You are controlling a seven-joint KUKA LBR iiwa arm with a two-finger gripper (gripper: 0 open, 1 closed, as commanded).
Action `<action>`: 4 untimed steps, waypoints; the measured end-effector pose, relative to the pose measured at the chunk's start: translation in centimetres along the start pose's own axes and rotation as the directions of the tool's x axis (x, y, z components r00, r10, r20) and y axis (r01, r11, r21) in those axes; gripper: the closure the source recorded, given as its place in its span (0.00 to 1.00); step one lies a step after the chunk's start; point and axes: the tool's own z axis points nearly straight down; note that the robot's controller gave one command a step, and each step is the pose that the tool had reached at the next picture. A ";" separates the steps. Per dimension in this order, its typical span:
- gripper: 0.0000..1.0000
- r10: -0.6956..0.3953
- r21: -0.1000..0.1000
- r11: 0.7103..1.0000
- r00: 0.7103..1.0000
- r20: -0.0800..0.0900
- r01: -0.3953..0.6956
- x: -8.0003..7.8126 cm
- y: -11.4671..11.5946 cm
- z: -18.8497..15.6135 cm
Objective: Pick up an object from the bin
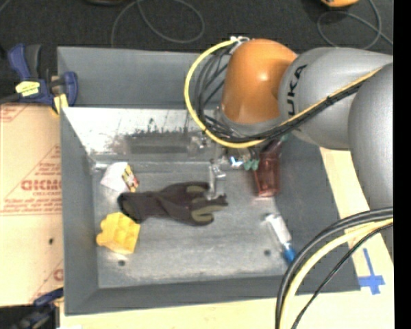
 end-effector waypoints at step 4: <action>1.00 0.127 -0.003 0.992 0.992 0.008 -0.127 4.0 1.7 6.7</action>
Offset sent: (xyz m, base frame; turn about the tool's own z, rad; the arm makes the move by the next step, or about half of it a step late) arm 0.0000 0.0000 0.0000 0.0000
